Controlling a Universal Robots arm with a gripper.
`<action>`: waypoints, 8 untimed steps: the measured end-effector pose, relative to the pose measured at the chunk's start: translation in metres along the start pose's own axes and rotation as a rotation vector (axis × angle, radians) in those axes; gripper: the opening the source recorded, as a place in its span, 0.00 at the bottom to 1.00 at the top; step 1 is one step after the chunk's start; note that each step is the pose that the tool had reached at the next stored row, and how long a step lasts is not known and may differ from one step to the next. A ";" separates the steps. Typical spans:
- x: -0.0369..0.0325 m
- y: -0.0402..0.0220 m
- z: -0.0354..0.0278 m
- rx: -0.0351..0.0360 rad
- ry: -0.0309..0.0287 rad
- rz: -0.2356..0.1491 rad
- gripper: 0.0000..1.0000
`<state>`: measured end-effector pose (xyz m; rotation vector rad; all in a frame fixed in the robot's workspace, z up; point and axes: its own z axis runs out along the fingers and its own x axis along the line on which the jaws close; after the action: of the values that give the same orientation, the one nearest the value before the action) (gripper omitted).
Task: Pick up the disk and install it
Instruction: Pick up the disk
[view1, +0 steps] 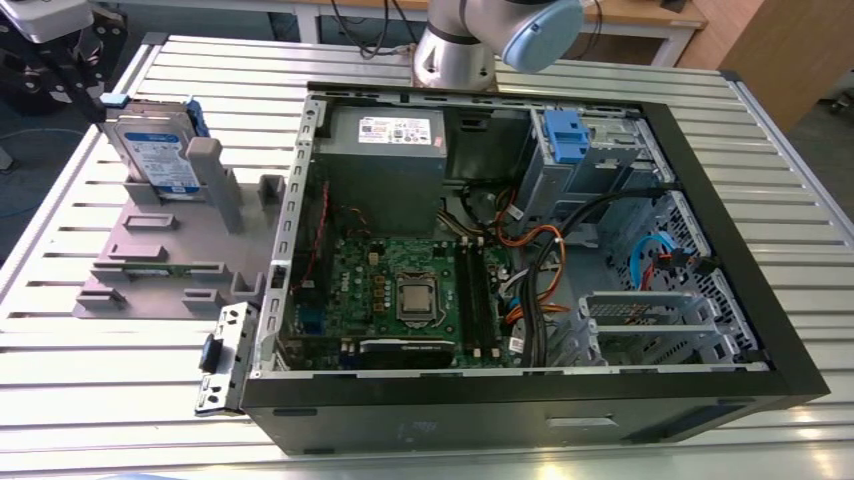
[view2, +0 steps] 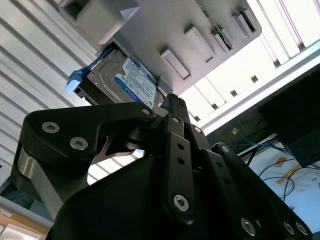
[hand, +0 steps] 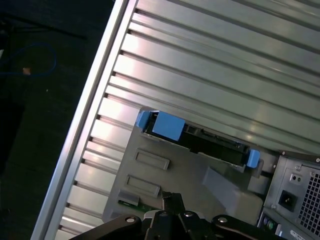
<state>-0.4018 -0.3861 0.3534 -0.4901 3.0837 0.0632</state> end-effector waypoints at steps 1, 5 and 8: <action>0.0000 0.0000 0.0000 -0.0001 0.0000 -0.003 0.11; 0.0000 0.0000 0.0000 -0.0004 0.0006 -0.016 0.11; 0.0000 0.0000 0.0000 -0.0006 0.0010 -0.025 0.11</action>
<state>-0.4018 -0.3861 0.3534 -0.5281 3.0780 0.0635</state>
